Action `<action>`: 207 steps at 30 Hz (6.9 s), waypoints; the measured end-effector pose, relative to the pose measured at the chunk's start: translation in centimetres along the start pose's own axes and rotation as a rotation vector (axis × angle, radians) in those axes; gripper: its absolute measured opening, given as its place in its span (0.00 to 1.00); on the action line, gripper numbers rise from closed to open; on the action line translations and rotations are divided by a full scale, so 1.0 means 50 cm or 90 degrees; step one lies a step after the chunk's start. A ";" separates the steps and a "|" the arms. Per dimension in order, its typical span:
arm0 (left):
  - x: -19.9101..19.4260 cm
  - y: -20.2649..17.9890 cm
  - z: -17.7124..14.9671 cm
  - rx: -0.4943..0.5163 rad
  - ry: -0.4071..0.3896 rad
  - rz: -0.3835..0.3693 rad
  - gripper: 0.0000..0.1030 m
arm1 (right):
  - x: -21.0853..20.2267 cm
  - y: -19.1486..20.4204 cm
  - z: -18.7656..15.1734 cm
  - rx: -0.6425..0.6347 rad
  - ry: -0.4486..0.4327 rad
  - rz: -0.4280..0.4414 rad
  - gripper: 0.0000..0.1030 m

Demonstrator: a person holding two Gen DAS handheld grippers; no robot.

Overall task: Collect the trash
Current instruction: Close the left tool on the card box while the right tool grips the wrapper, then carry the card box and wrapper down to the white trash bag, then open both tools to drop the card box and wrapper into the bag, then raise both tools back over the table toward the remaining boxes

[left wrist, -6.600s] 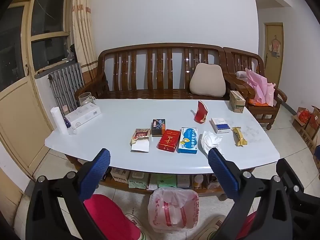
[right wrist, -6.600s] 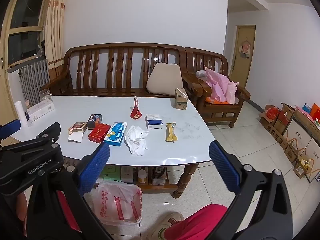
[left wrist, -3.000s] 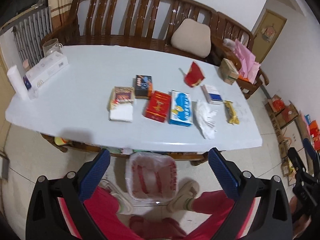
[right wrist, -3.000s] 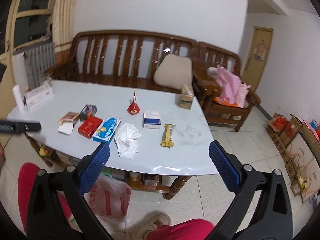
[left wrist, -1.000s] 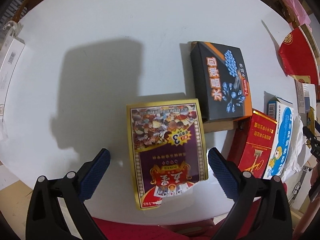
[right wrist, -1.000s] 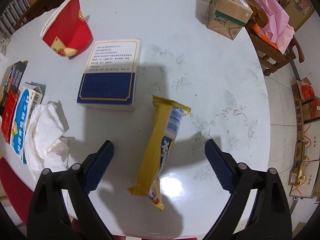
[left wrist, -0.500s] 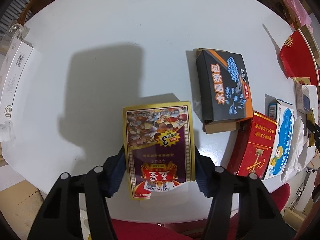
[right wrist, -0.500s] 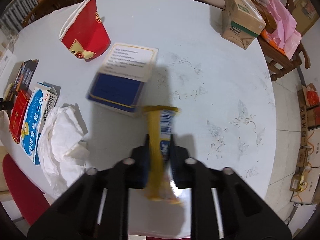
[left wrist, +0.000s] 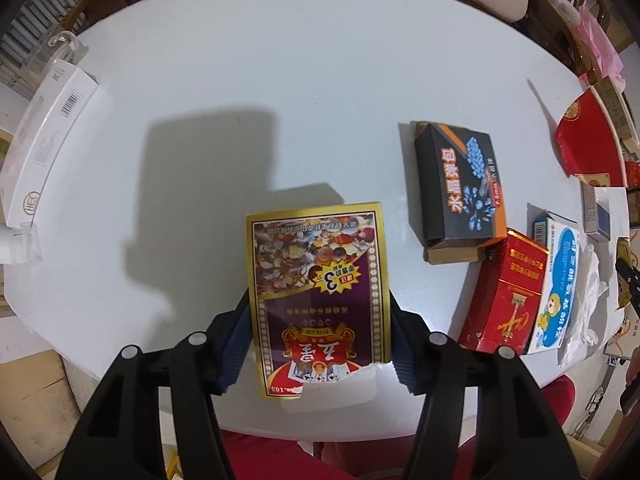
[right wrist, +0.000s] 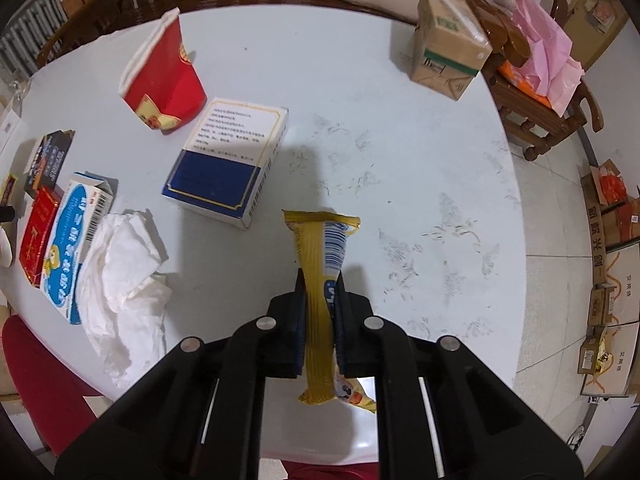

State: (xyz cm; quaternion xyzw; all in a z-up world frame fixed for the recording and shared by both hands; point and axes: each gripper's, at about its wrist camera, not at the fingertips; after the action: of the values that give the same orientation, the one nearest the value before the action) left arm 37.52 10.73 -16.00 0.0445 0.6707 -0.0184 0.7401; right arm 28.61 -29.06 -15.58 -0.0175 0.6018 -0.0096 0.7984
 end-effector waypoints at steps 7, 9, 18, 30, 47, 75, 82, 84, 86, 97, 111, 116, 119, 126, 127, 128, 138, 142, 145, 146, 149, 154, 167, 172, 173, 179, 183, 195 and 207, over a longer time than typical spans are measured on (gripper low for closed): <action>-0.056 -0.035 -0.072 0.024 -0.048 -0.003 0.56 | -0.070 0.053 -0.003 -0.032 -0.043 0.018 0.11; -0.086 -0.045 -0.091 0.034 -0.066 -0.006 0.56 | -0.095 0.076 -0.005 -0.043 -0.057 0.031 0.11; -0.229 -0.070 -0.177 0.070 -0.141 -0.026 0.56 | -0.237 0.187 -0.047 -0.117 -0.130 0.069 0.11; -0.258 -0.122 -0.333 0.126 -0.178 -0.056 0.56 | -0.355 0.324 -0.178 -0.201 -0.171 0.117 0.11; -0.139 -0.188 -0.504 0.173 -0.164 -0.090 0.56 | -0.283 0.421 -0.366 -0.254 -0.102 0.140 0.11; 0.135 -0.243 -0.534 0.179 -0.097 -0.048 0.56 | -0.030 0.422 -0.442 -0.218 -0.040 0.112 0.11; 0.212 -0.249 -0.510 0.159 -0.054 -0.058 0.56 | 0.037 0.415 -0.433 -0.208 -0.017 0.111 0.11; 0.235 -0.251 -0.502 0.151 -0.039 -0.062 0.56 | 0.057 0.412 -0.428 -0.201 -0.007 0.113 0.11; 0.254 -0.252 -0.496 0.147 -0.030 -0.060 0.56 | 0.077 0.411 -0.423 -0.196 0.004 0.115 0.11; 0.351 -0.251 -0.469 0.130 0.030 -0.070 0.56 | 0.154 0.414 -0.404 -0.180 0.045 0.122 0.11; 0.426 -0.237 -0.439 0.103 0.074 -0.078 0.56 | 0.269 0.416 -0.391 -0.157 0.100 0.124 0.11; 0.449 -0.234 -0.430 0.094 0.087 -0.084 0.56 | 0.321 0.418 -0.393 -0.141 0.124 0.131 0.11; 0.463 -0.240 -0.427 0.095 0.092 -0.080 0.56 | 0.348 0.419 -0.392 -0.134 0.137 0.134 0.11; 0.503 -0.240 -0.420 0.089 0.114 -0.084 0.56 | 0.407 0.417 -0.395 -0.121 0.168 0.150 0.12; 0.506 -0.240 -0.420 0.088 0.116 -0.085 0.56 | 0.413 0.417 -0.395 -0.120 0.171 0.149 0.12; 0.509 -0.239 -0.419 0.087 0.118 -0.086 0.56 | 0.423 0.416 -0.397 -0.120 0.177 0.149 0.12; 0.539 -0.243 -0.414 0.081 0.142 -0.092 0.57 | 0.464 0.418 -0.402 -0.111 0.204 0.173 0.12; 0.552 -0.244 -0.411 0.079 0.156 -0.087 0.66 | 0.469 0.427 -0.407 -0.122 0.210 0.179 0.19; 0.551 -0.247 -0.413 0.082 0.153 -0.085 0.73 | 0.465 0.427 -0.405 -0.121 0.204 0.184 0.53; 0.552 -0.248 -0.413 0.084 0.153 -0.083 0.79 | 0.460 0.426 -0.403 -0.117 0.196 0.192 0.53; 0.547 -0.250 -0.413 0.083 0.145 -0.075 0.81 | 0.454 0.429 -0.397 -0.121 0.187 0.191 0.53; 0.541 -0.243 -0.412 0.078 0.142 -0.068 0.81 | 0.457 0.423 -0.396 -0.109 0.192 0.194 0.53; 0.459 -0.224 -0.429 0.099 0.111 -0.024 0.81 | 0.387 0.412 -0.398 -0.091 0.181 0.192 0.68; 0.358 -0.192 -0.458 0.112 0.077 -0.006 0.81 | 0.297 0.383 -0.410 -0.074 0.160 0.193 0.71; 0.332 -0.185 -0.465 0.117 0.069 0.000 0.81 | 0.264 0.372 -0.414 -0.066 0.152 0.192 0.71; 0.132 -0.146 -0.446 0.128 0.005 0.002 0.84 | 0.086 0.324 -0.395 -0.073 0.095 0.200 0.73; -0.006 -0.136 -0.398 0.116 -0.063 0.000 0.88 | -0.051 0.276 -0.336 -0.065 0.014 0.200 0.81; -0.275 -0.140 -0.224 0.121 -0.123 -0.055 0.91 | -0.331 0.091 -0.142 -0.002 -0.185 0.164 0.88; -0.321 -0.173 -0.099 0.141 -0.112 -0.032 0.91 | -0.379 0.020 -0.009 0.023 -0.199 0.151 0.88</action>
State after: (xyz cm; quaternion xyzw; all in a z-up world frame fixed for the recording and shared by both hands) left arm 30.24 2.05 -0.85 0.1078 0.5978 -0.1147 0.7861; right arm 22.95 -27.37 2.45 0.0665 0.4681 0.0762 0.8779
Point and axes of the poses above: each gripper's, at about its wrist camera, not at the fingertips, and x roughly the way its jaws point, y to its left, z to its top, and after that the axes turned 4 degrees about z, right-handed
